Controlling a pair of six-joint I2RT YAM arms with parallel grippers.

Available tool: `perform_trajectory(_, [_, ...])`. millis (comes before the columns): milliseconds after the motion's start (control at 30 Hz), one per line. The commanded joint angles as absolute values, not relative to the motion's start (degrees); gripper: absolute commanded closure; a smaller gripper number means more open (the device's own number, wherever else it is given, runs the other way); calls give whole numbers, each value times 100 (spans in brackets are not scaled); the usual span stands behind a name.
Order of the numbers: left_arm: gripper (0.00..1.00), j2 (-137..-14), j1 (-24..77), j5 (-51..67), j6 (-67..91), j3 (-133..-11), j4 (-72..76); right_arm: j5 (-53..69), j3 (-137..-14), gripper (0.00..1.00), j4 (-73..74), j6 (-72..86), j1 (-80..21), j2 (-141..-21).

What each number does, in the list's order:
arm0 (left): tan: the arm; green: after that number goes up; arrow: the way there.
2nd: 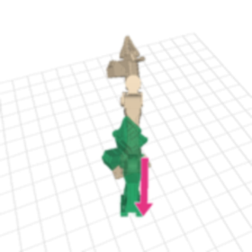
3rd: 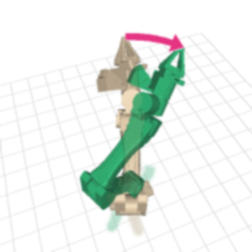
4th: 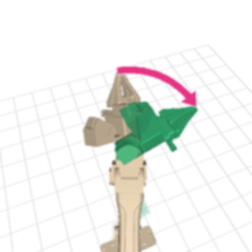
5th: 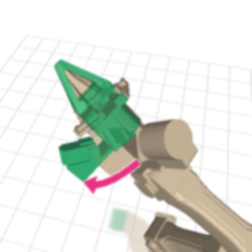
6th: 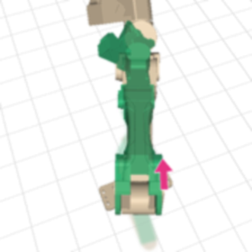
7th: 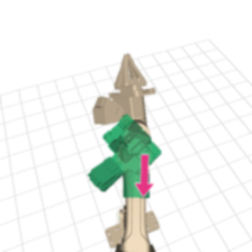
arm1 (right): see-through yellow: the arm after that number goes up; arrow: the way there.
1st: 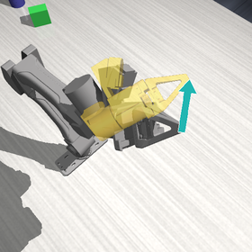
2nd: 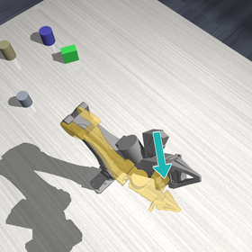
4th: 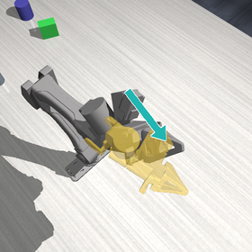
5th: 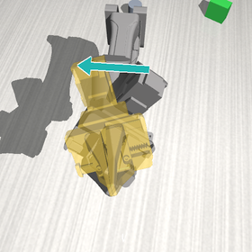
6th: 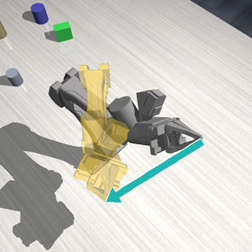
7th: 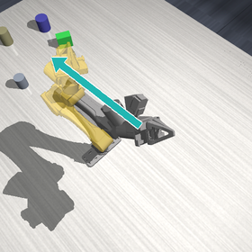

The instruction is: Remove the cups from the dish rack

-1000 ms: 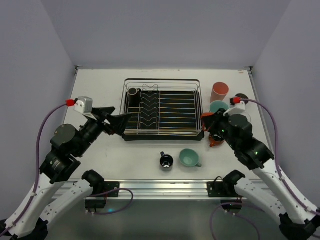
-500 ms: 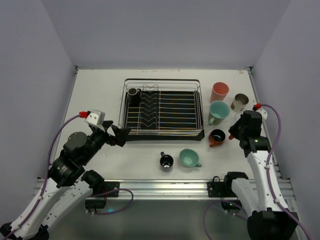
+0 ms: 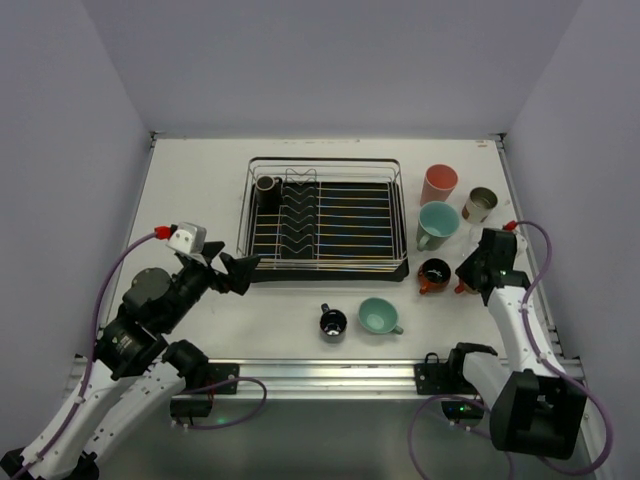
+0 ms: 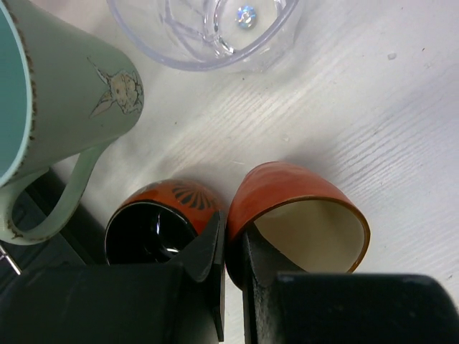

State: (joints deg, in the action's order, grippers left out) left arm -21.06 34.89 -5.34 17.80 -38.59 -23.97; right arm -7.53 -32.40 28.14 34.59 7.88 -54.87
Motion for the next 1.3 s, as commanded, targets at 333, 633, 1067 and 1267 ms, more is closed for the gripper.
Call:
perform_trajectory(333, [0,-2162,3498,-466,1626,-3832,-2329,-351,-3594,93,2619,3322,1098,-6433])
perform_trajectory(633, [0,-2118,3498,-510,1635,-3823,-2329,-343,-3691,62,2742,3278,1099,-6488])
perform_trajectory(1067, [0,-3118,3472,-773,1740,-4200,-2347,130,-4008,50,3068,3270,1090,-4372])
perform_trajectory(1267, [0,-4373,3480,-1036,2319,-5018,-2005,1700,-3622,48,2401,3409,1090,-3139])
